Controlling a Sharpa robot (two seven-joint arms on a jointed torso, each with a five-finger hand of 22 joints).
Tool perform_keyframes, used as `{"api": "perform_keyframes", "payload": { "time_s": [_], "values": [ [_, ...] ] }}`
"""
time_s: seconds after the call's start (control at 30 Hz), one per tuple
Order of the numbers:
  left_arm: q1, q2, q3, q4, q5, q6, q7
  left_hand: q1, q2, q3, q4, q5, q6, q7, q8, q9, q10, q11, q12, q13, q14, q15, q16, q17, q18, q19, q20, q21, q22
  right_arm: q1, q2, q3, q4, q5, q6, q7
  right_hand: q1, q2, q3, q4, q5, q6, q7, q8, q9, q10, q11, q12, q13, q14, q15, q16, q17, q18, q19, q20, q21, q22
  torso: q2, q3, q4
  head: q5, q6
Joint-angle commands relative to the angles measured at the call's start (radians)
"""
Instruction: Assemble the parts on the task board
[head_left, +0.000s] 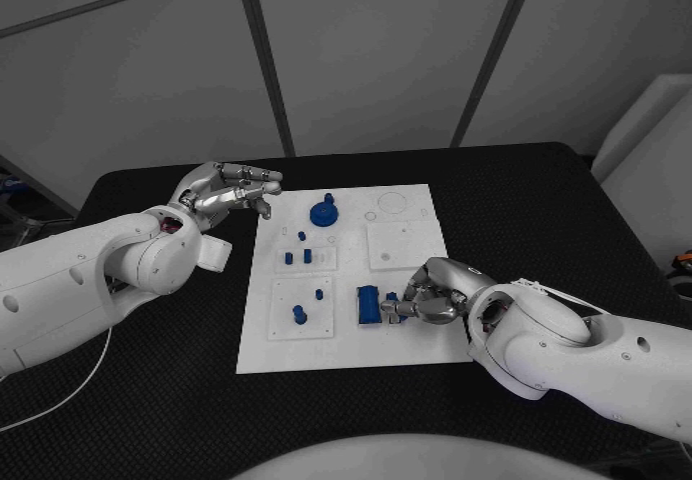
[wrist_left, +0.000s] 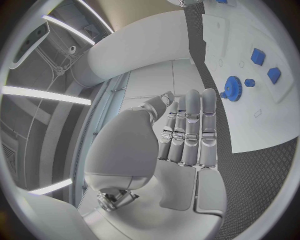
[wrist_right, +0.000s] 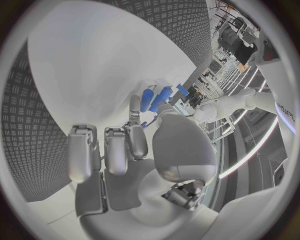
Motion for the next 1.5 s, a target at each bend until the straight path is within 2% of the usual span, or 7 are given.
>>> {"api": "perform_keyframes", "payload": {
  "time_s": [0.03, 0.3, 0.9, 1.03, 1.2, 1.37, 1.5],
  "values": [
    [0.001, 0.0, 0.001, 0.0, 0.002, 0.012, 0.0, -0.005, 0.002, 0.003, 0.001, 0.005, 0.001, 0.005, -0.006, -0.001, -0.006, -0.002, 0.005, -0.001, 0.0, 0.004, -0.005, -0.001, 0.007, -0.002, 0.006, -0.004, -0.002, 0.001, -0.006, 0.0, 0.011, -0.016, -0.014, 0.005, -0.009, 0.005, -0.01, -0.002, 0.002, 0.006, 0.001, -0.002, 0.001, 0.019, 0.005, 0.006, 0.083, 0.088, -0.008, 0.006, 0.182, -0.017, 0.06, -0.007, 0.007, 0.185, 0.0, 0.0002, 0.0, -0.001, 0.0],
    [0.001, 0.001, 0.001, -0.002, 0.002, 0.012, 0.0, -0.005, 0.002, 0.003, 0.001, 0.005, 0.001, 0.005, -0.006, -0.001, -0.006, -0.002, 0.005, -0.001, 0.0, 0.004, -0.005, -0.001, 0.007, -0.002, 0.006, -0.004, -0.002, 0.0, -0.014, 0.0, 0.029, -0.018, -0.02, 0.005, -0.011, 0.024, -0.022, -0.003, 0.023, 0.009, -0.001, 0.0, 0.003, 0.023, 0.003, 0.014, 0.089, 0.089, -0.009, 0.01, 0.188, -0.018, 0.062, -0.008, 0.01, 0.189, 0.0, 0.0004, -0.0004, -0.002, 0.001],
    [0.001, 0.0, 0.001, -0.004, 0.002, 0.012, -0.001, -0.006, 0.002, 0.004, 0.001, 0.005, 0.001, 0.006, -0.007, -0.001, -0.007, -0.002, 0.005, -0.001, -0.001, 0.005, -0.005, -0.001, 0.006, -0.002, 0.006, -0.004, -0.002, 0.0, -0.019, 0.0, 0.034, -0.012, -0.009, 0.013, 0.004, 0.044, -0.03, -0.007, 0.043, 0.013, -0.003, 0.003, 0.004, 0.027, 0.001, 0.023, 0.097, 0.091, -0.011, 0.014, 0.194, -0.019, 0.065, -0.009, 0.014, 0.194, -0.001, -0.0009, -0.0004, -0.002, -0.001],
    [0.001, 0.0, 0.001, -0.004, 0.002, 0.012, -0.001, -0.006, 0.002, 0.004, 0.001, 0.005, 0.001, 0.006, -0.007, -0.001, -0.007, -0.002, 0.005, -0.001, -0.001, 0.005, -0.005, -0.001, 0.006, -0.002, 0.006, -0.004, -0.002, 0.0, -0.027, 0.0, 0.029, -0.02, -0.002, 0.019, 0.078, 0.038, -0.031, -0.032, 0.036, 0.011, -0.004, 0.003, 0.004, 0.028, 0.0, 0.022, 0.098, 0.09, -0.012, 0.014, 0.194, -0.019, 0.065, -0.011, 0.014, 0.194, -0.001, -0.0007, 0.0004, -0.005, 0.001],
    [0.001, 0.0, 0.001, -0.005, 0.002, 0.012, -0.001, -0.006, 0.002, 0.004, 0.001, 0.005, 0.001, 0.006, -0.007, -0.001, -0.007, -0.002, 0.005, -0.001, -0.001, 0.005, -0.005, -0.001, 0.006, -0.002, 0.006, -0.004, -0.002, 0.0, -0.037, 0.0, 0.024, -0.031, -0.002, 0.034, 0.177, 0.029, -0.029, -0.08, -0.008, 0.009, -0.005, 0.002, 0.004, 0.025, -0.001, 0.016, 0.095, 0.09, -0.013, 0.012, 0.191, -0.019, 0.064, -0.012, 0.012, 0.192, 0.0, -0.0005, 0.0, -0.007, 0.002],
    [0.001, 0.001, 0.001, -0.005, 0.002, 0.01, 0.002, -0.006, 0.002, 0.004, 0.001, 0.005, 0.001, 0.006, -0.007, -0.001, -0.007, -0.002, 0.005, -0.001, -0.001, 0.005, -0.005, -0.001, 0.006, -0.002, 0.006, -0.004, -0.002, 0.001, -0.045, 0.0, 0.006, -0.035, -0.044, 0.064, 0.239, 0.034, -0.02, -0.112, -0.054, 0.002, -0.003, -0.005, 0.001, 0.015, 0.0, -0.01, 0.078, 0.086, -0.012, 0.003, 0.178, -0.016, 0.057, -0.012, 0.003, 0.182, -0.002, -0.0007, 0.0004, -0.008, 0.004],
    [0.001, 0.001, 0.001, -0.005, 0.002, 0.006, 0.007, -0.006, 0.002, 0.004, 0.001, 0.005, 0.001, 0.006, -0.007, -0.001, -0.007, -0.002, 0.005, -0.001, -0.001, 0.005, -0.005, -0.001, 0.006, -0.002, 0.006, -0.004, -0.002, 0.001, -0.054, 0.0, -0.005, -0.008, -0.096, 0.11, 0.255, 0.04, -0.016, -0.116, -0.039, -0.006, 0.001, -0.012, -0.004, 0.004, 0.004, -0.035, 0.062, 0.083, -0.01, -0.006, 0.164, -0.012, 0.048, -0.01, -0.008, 0.168, -0.002, 0.0001, 0.0014, -0.008, 0.006]
  ]
}}
